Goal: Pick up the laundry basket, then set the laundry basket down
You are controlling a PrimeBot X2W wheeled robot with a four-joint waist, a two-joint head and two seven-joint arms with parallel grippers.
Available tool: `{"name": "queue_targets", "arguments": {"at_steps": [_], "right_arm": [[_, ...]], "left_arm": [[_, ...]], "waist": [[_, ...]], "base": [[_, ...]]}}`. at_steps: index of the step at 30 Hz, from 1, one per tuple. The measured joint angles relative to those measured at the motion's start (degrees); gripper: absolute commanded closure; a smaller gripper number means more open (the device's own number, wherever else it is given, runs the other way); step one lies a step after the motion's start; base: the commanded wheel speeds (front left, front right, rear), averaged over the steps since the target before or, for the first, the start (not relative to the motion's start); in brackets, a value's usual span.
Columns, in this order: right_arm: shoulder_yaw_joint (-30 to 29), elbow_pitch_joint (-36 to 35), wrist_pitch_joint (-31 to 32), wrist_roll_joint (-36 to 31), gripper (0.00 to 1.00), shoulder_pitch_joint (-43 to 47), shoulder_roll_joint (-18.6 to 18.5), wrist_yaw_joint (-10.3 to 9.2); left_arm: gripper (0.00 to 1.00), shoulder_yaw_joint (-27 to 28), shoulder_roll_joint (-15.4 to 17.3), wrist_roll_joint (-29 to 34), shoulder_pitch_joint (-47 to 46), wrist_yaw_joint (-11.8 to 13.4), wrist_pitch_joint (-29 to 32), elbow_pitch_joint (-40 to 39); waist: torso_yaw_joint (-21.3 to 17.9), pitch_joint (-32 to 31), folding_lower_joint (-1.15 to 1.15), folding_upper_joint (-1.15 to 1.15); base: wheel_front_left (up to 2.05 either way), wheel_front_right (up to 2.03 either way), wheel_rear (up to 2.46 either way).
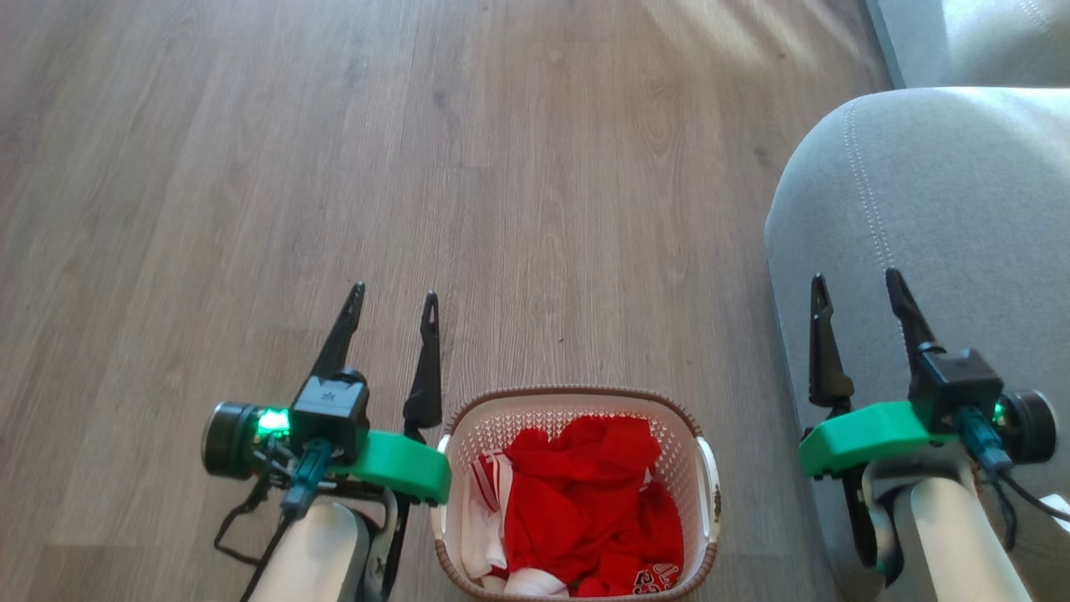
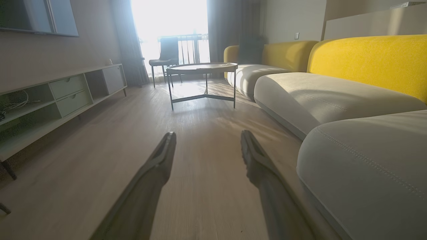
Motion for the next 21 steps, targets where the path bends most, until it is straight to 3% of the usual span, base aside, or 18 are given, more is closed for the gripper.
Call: {"name": "queue_targets", "arguments": {"at_steps": [16,21], "right_arm": [[0.85,6.22,0.0,0.14,0.0,0.03,0.0,0.0],[1.13,6.92,0.0,0.14,0.0,0.03,0.0,0.0]], "left_arm": [[0.0,-0.23,-0.16,-6.32,0.22,-5.26,0.04,8.95],[0.0,0.02,-0.21,-7.16,0.25,-5.88,0.04,9.29]], "waist": [[-0.87,-0.08,0.0,0.0],[-0.9,0.01,0.0,0.0]], "base": [[0.0,0.0,0.0],[0.0,0.0,0.0]]}}
